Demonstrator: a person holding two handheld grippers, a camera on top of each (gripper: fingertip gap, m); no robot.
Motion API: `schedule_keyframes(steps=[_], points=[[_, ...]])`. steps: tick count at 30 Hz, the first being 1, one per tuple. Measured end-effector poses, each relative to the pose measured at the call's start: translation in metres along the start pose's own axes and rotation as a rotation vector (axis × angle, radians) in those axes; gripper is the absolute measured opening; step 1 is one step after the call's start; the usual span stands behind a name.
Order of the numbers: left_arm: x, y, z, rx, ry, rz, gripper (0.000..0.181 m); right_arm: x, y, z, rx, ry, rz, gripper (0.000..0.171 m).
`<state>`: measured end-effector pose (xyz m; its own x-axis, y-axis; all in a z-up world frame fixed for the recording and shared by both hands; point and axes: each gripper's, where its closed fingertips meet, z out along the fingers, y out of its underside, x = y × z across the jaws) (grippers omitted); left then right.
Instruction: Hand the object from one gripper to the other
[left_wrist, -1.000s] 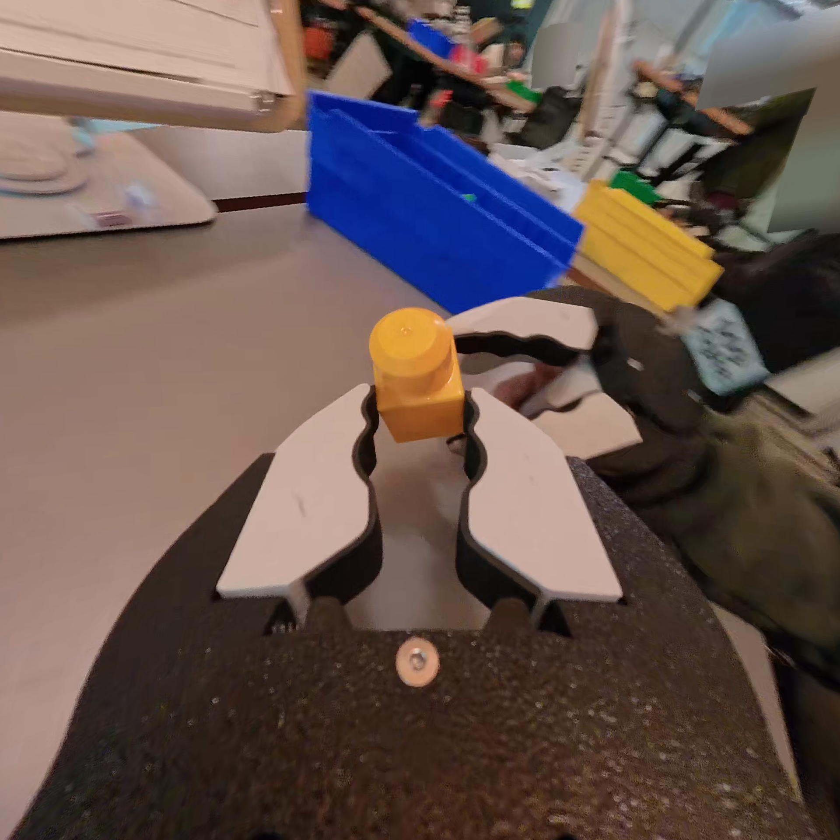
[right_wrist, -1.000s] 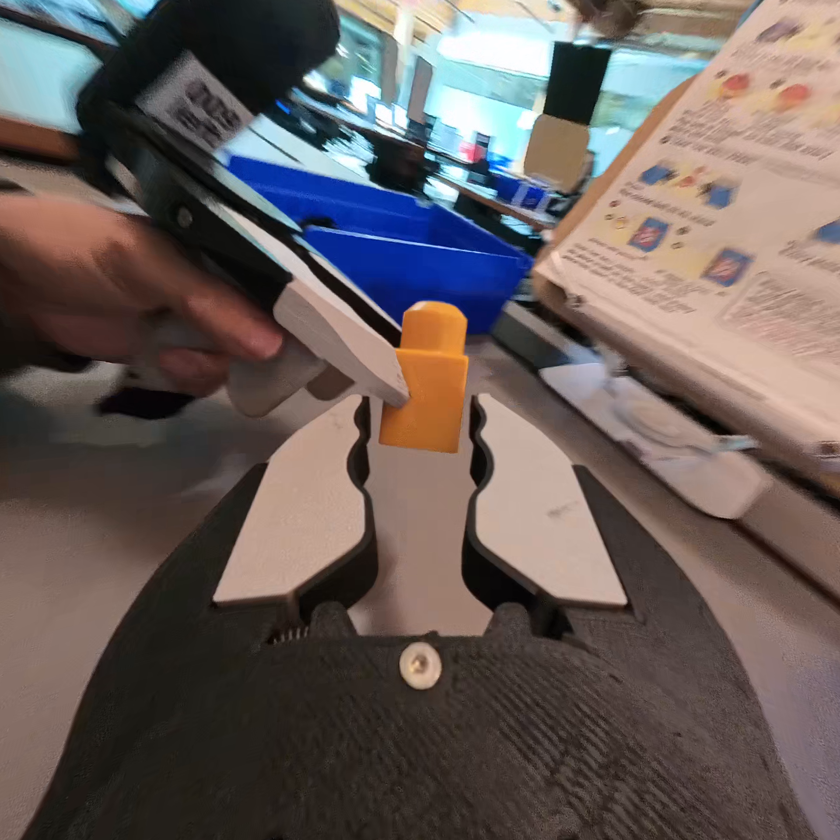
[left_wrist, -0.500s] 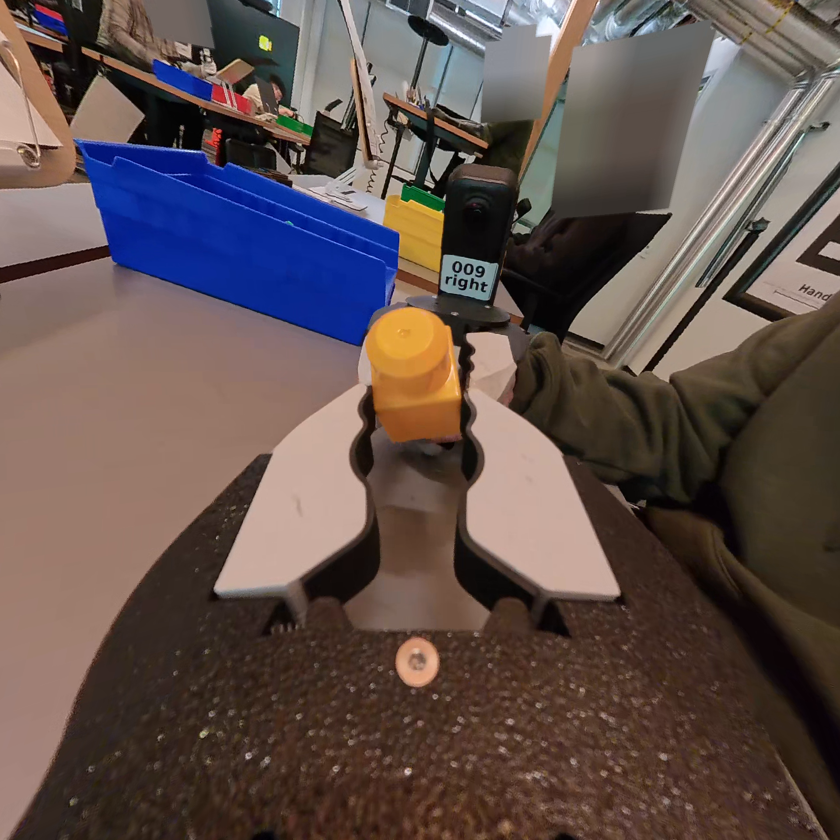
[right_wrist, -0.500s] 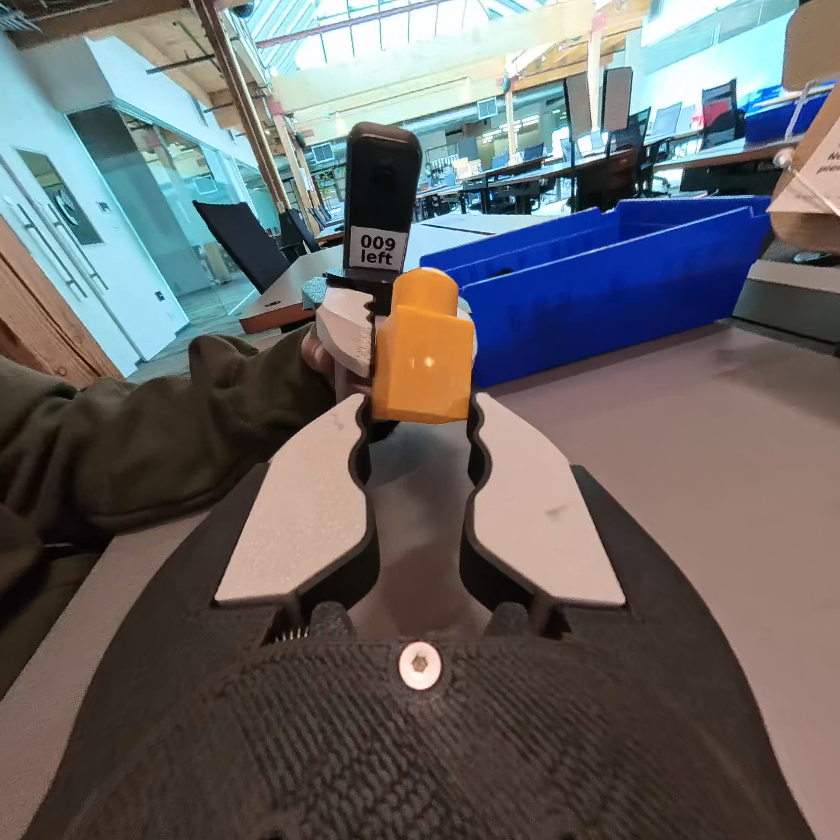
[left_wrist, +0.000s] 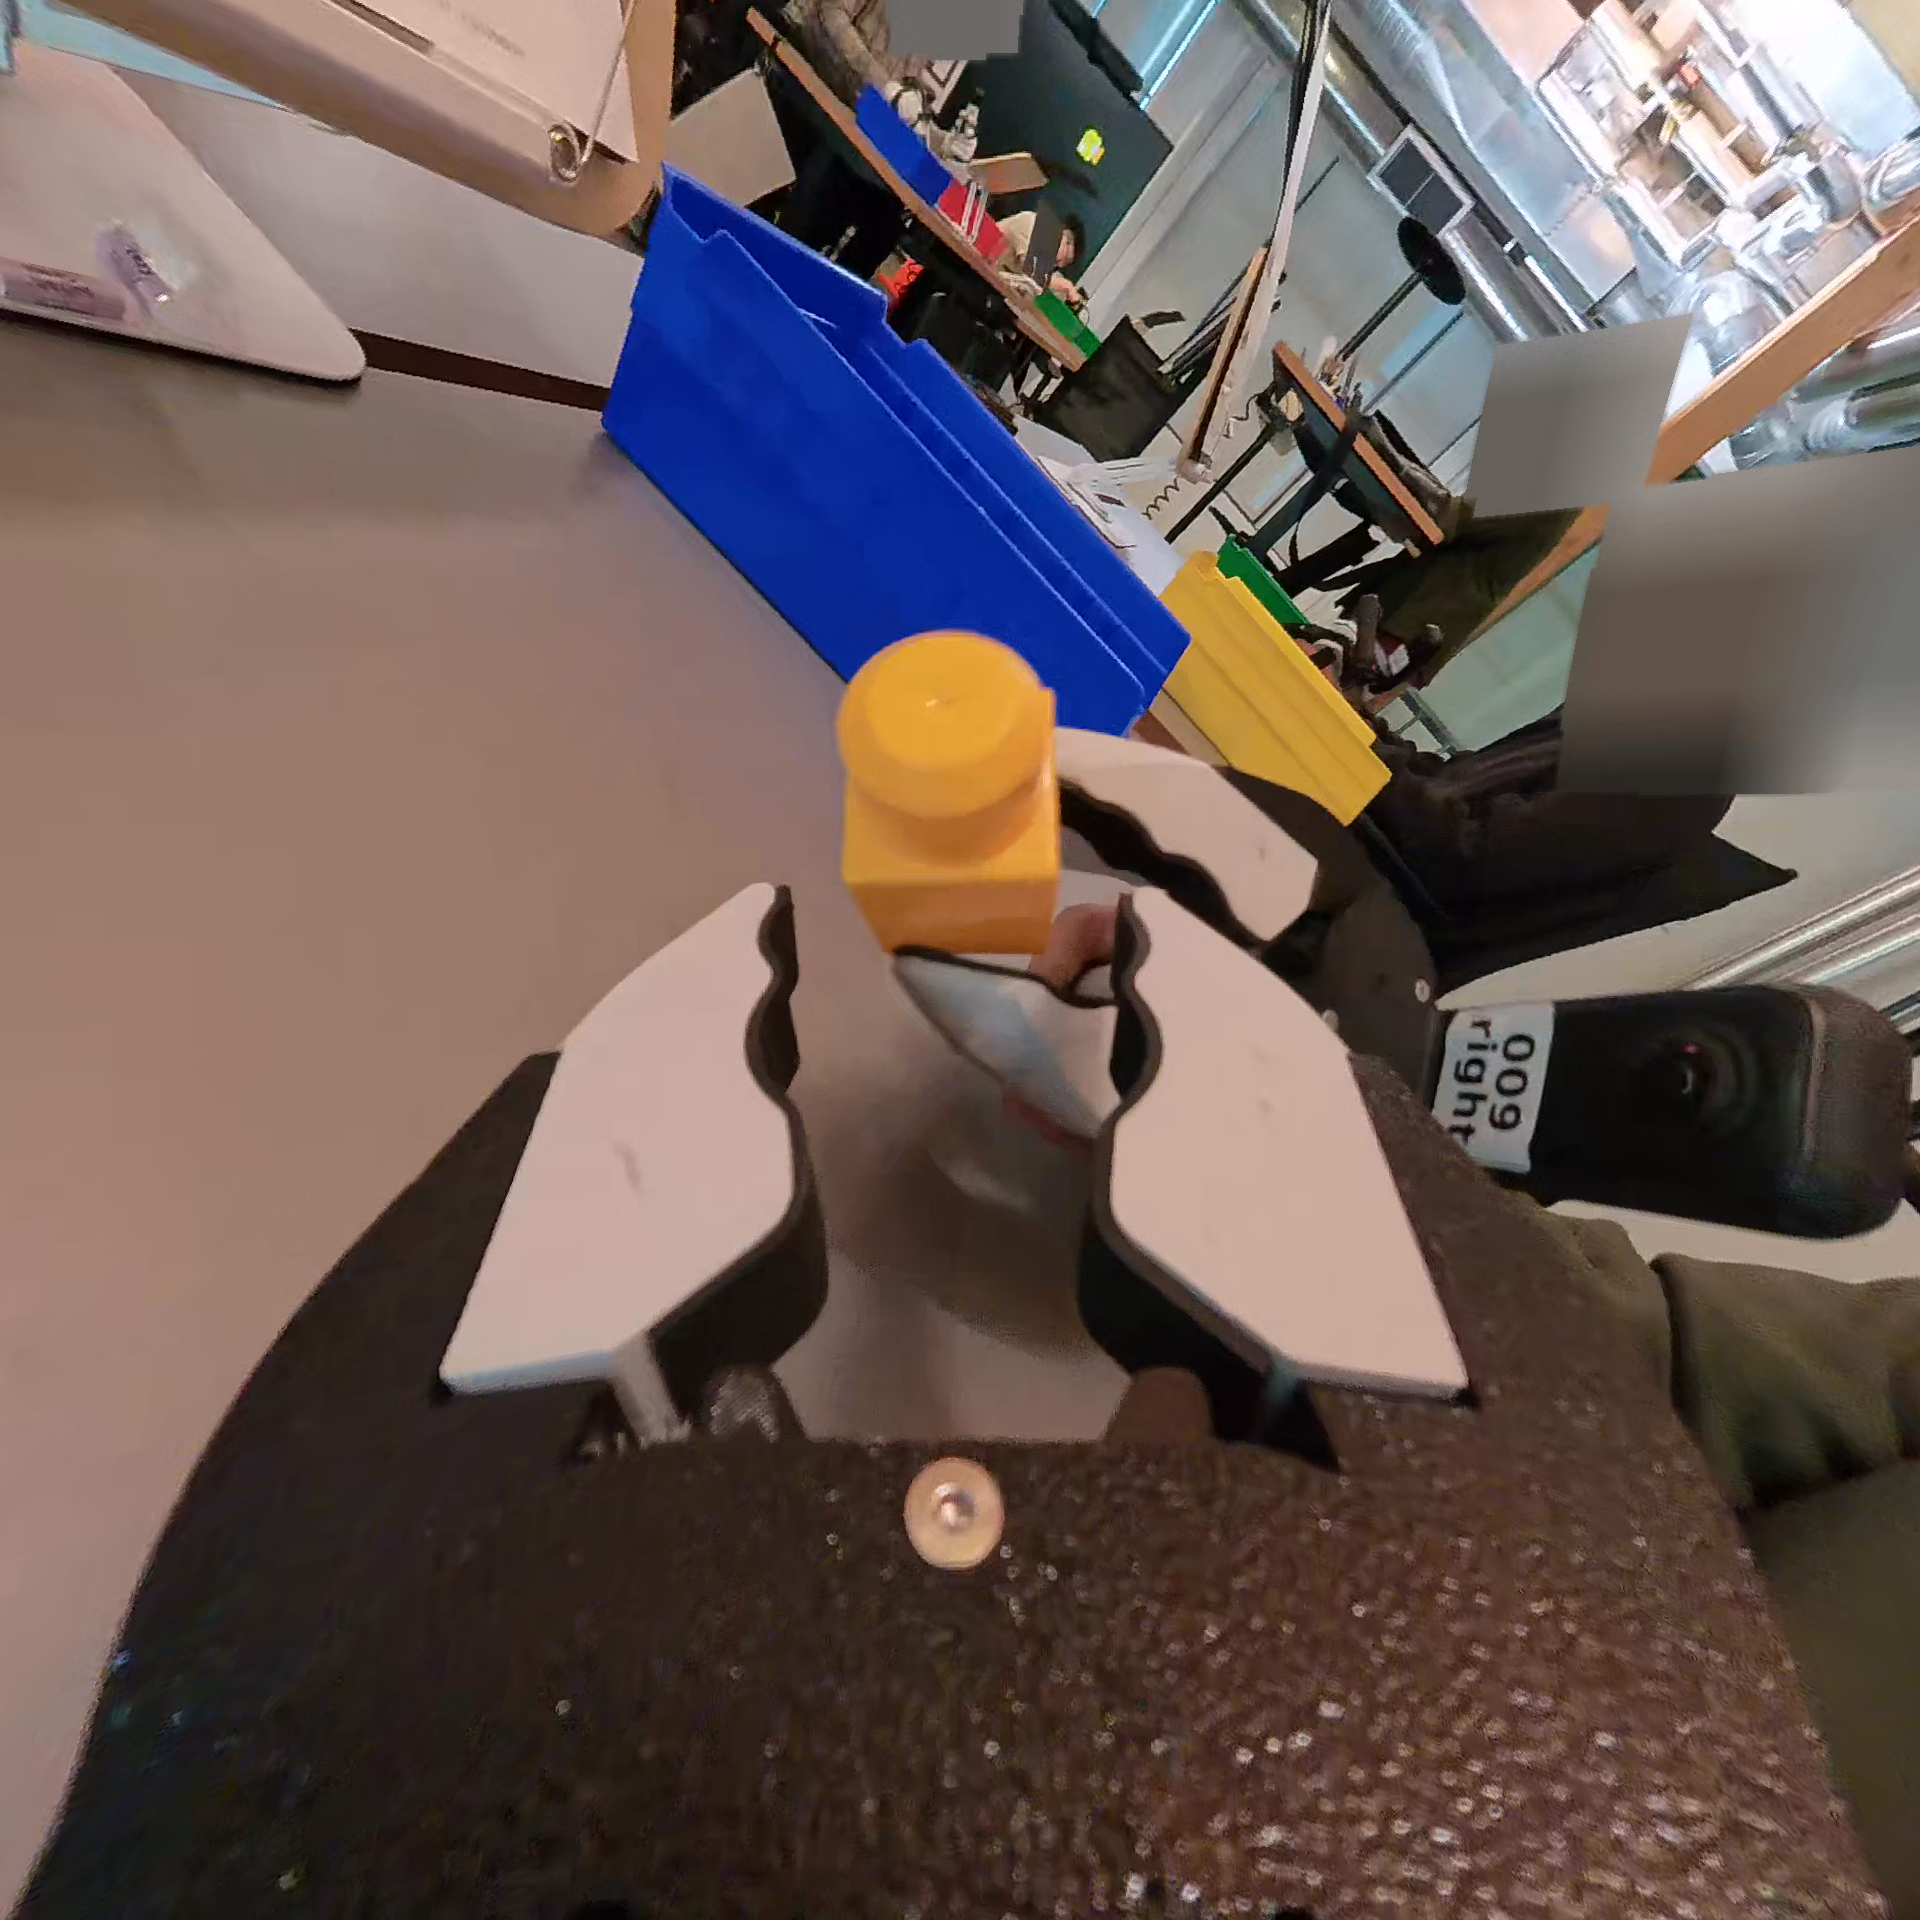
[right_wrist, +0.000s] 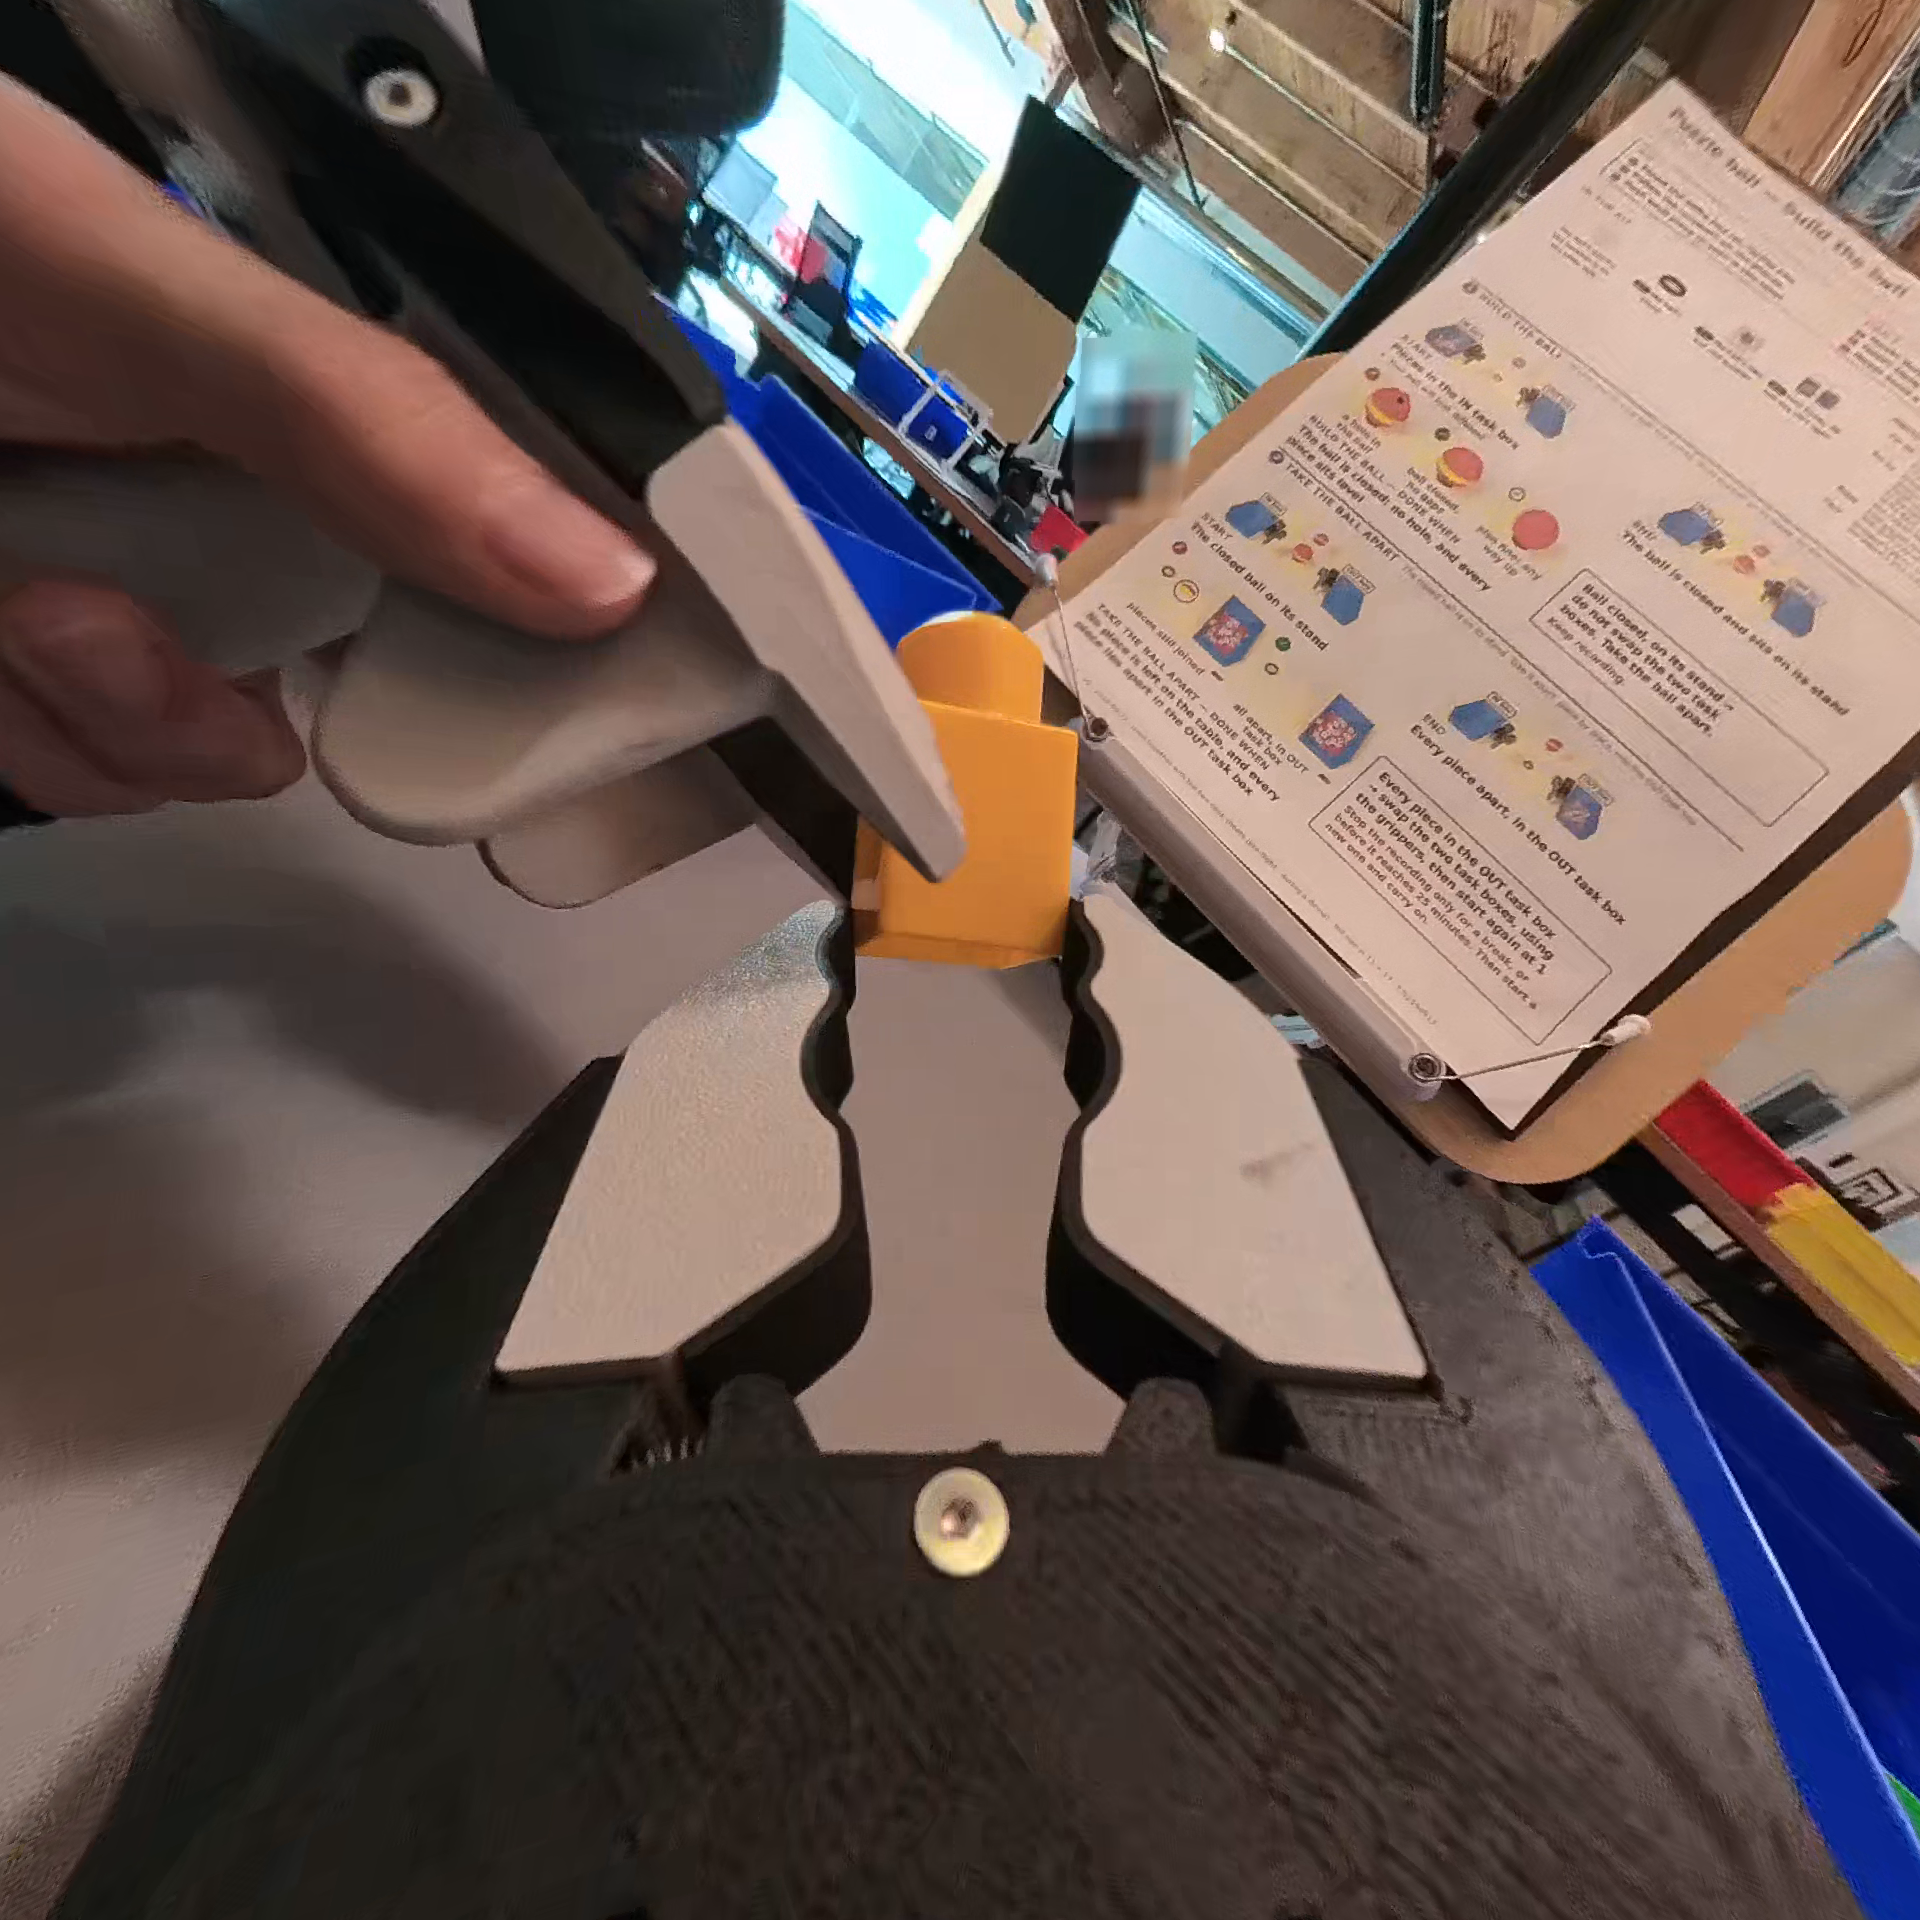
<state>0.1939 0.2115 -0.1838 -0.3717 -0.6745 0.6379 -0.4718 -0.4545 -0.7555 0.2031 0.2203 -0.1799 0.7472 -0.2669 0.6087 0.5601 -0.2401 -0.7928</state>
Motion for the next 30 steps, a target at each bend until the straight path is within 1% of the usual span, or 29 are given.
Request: schedule_keyframes(steps=[1, 4, 6, 7, 8, 11, 12, 14, 16, 18, 21, 24, 26, 28, 30], points=[[0.0, -0.001, 0.0, 0.005, -0.006, -0.006, 0.054, -0.002, 0.001, 0.001, -0.015, 0.005, -0.013, 0.038], [-0.004, -0.004, 0.0, 0.033, -0.042, -0.012, 0.036, -0.004, 0.001, 0.002, -0.031, 0.02, -0.031, 0.038], [-0.004, -0.004, -0.001, 0.033, -0.023, -0.021, 0.036, -0.006, 0.0, 0.002, -0.026, 0.001, -0.01, 0.038], [-0.007, -0.002, -0.002, 0.021, -0.021, -0.019, 0.036, -0.009, 0.001, 0.001, -0.017, -0.039, 0.011, 0.043], [-0.01, 0.0, -0.003, 0.004, -0.023, -0.004, 0.036, -0.015, 0.003, 0.0, -0.007, -0.11, 0.048, 0.048], [-0.02, 0.007, -0.011, -0.06, -0.046, 0.06, 0.035, -0.039, -0.002, -0.014, 0.038, -0.455, 0.255, 0.063], [-0.02, 0.011, -0.013, -0.094, -0.032, 0.081, 0.035, -0.04, -0.004, -0.021, 0.045, -0.538, 0.315, 0.068], [-0.006, 0.024, -0.018, -0.198, 0.084, 0.107, 0.036, -0.039, -0.007, -0.033, 0.075, -0.643, 0.367, 0.078], [0.013, 0.037, -0.025, -0.293, 0.219, 0.111, 0.036, -0.037, -0.009, -0.041, 0.132, -0.66, 0.292, 0.083], [0.024, 0.052, -0.031, -0.397, 0.298, 0.094, 0.036, -0.038, -0.012, -0.044, 0.189, -0.613, 0.149, 0.096], [0.034, 0.071, -0.037, -0.512, 0.381, 0.058, 0.036, -0.056, -0.023, -0.047, 0.236, -0.637, 0.059, 0.1], [0.04, 0.079, -0.039, -0.562, 0.43, 0.011, 0.036, -0.075, -0.03, -0.051, 0.257, -0.684, 0.0, 0.096], [0.044, 0.081, -0.041, -0.576, 0.464, -0.017, 0.036, -0.08, -0.031, -0.052, 0.277, -0.691, -0.034, 0.071], [0.041, 0.082, -0.039, -0.573, 0.449, -0.007, 0.036, -0.08, -0.027, -0.05, 0.261, -0.692, -0.051, 0.07], [0.034, 0.073, -0.031, -0.508, 0.398, -0.016, 0.036, -0.071, -0.02, -0.041, 0.21, -0.621, -0.067, 0.07]])
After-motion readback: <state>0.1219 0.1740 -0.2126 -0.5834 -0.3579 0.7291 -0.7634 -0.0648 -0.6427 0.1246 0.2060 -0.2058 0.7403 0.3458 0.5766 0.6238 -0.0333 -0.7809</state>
